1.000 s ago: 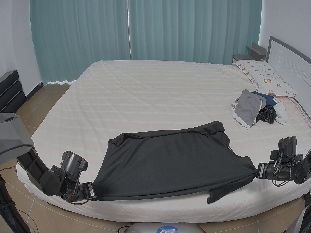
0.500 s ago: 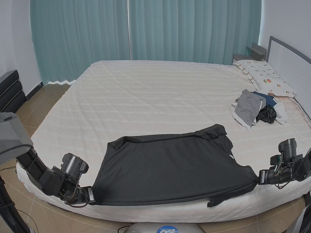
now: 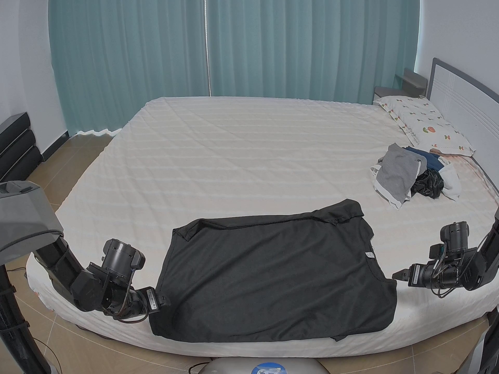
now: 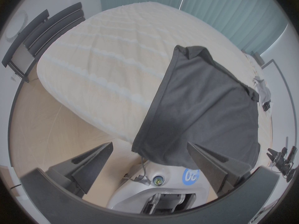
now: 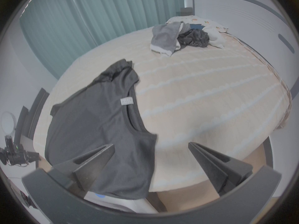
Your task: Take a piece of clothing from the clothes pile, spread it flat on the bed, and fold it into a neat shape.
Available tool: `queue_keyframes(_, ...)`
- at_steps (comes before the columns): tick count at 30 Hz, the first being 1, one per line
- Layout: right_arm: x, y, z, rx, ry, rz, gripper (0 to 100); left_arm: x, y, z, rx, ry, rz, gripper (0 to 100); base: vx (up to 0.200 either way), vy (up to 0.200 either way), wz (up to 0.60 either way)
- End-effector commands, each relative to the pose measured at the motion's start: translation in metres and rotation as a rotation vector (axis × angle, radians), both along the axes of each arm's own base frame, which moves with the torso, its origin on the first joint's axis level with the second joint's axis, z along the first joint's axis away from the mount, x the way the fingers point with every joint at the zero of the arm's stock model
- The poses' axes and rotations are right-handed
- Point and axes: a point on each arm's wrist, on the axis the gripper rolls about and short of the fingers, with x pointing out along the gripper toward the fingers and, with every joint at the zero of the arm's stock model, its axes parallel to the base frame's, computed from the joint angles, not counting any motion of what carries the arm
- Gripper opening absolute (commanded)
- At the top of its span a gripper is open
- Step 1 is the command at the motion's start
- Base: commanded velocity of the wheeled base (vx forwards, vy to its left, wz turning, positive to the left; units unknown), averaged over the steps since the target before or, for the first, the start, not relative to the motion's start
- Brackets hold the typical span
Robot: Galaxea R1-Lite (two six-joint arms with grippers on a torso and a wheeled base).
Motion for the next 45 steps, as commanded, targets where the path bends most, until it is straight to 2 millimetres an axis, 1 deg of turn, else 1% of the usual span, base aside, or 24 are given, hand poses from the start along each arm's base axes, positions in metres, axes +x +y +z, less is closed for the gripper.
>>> queue_keyframes(1, 0.005, 0.003, -0.001, 0.024, -0.031, -0.017, 100, 0.007, -0.002, 0.003, -0.026, -0.044, 0.021, 100, 0.0, 0.0, 0.0)
queue_keyframes(6, 0.005, 0.006, 0.0, 0.027, -0.058, -0.009, 100, 0.02, -0.004, 0.01, -0.075, -0.089, 0.092, 100, 0.0, 0.0, 0.0)
queue_keyframes(8, 0.005, 0.006, 0.0, 0.027, -0.058, -0.007, 100, 0.02, -0.004, 0.011, -0.081, -0.094, 0.103, 100, 0.0, 0.0, 0.0)
queue_keyframes(13, 0.006, 0.007, 0.0, 0.027, -0.058, -0.004, 100, 0.027, -0.004, 0.013, -0.1, -0.121, 0.11, 100, 0.2, 0.0, 0.0)
queue_keyframes(16, 0.005, 0.009, -0.001, 0.029, -0.055, 0.003, 100, 0.036, -0.002, 0.012, -0.108, -0.133, 0.134, 100, 0.2, 0.0, 0.0)
queue_keyframes(20, 0.006, 0.01, -0.003, 0.03, -0.049, 0.001, 100, 0.058, -0.001, 0.011, -0.179, -0.158, 0.248, 100, 0.2, 0.0, 0.0)
queue_keyframes(27, 0.006, 0.012, -0.005, 0.032, -0.041, 0.007, 100, 0.072, -0.005, 0.011, -0.229, -0.172, 0.265, 100, 0.0, 0.0, 0.0)
queue_keyframes(30, 0.006, 0.013, -0.004, 0.034, -0.042, 0.009, 100, 0.08, -0.009, 0.008, -0.222, -0.181, 0.262, 100, 0.0, 0.0, 0.0)
queue_keyframes(32, 0.005, 0.014, -0.004, 0.033, -0.044, 0.012, 100, 0.086, -0.011, 0.002, -0.213, -0.181, 0.262, 100, 0.0, 0.0, 0.0)
queue_keyframes(34, 0.006, 0.014, -0.004, 0.033, -0.042, 0.012, 100, 0.098, -0.013, 0.002, -0.216, -0.204, 0.264, 100, 0.0, 0.0, 0.0)
queue_keyframes(35, 0.006, 0.014, -0.004, 0.033, -0.042, 0.012, 100, 0.1, -0.013, 0.001, -0.216, -0.206, 0.262, 100, 0.0, 0.0, 0.0)
queue_keyframes(36, 0.006, 0.014, -0.005, 0.033, -0.039, 0.012, 100, 0.109, -0.015, -0.003, -0.216, -0.212, 0.258, 100, 0.0, 0.0, 0.0)
queue_keyframes(38, 0.005, 0.015, -0.005, 0.034, -0.037, 0.015, 100, 0.119, -0.02, -0.012, -0.215, -0.22, 0.254, 100, 0.0, 0.0, 0.0)
queue_keyframes(40, 0.005, 0.017, -0.006, 0.034, -0.034, 0.023, 100, 0.132, -0.025, -0.017, -0.227, -0.263, 0.246, 100, 0.0, 0.0, 0.0)
queue_keyframes(43, 0.002, 0.02, -0.007, 0.032, -0.023, 0.035, 100, 0.147, -0.034, -0.026, -0.25, -0.329, 0.233, 100, 0.0, 0.0, 0.0)
queue_keyframes(45, 0.002, 0.021, -0.007, 0.031, -0.023, 0.038, 100, 0.152, -0.035, -0.026, -0.26, -0.366, 0.236, 100, 0.0, 0.0, 0.0)
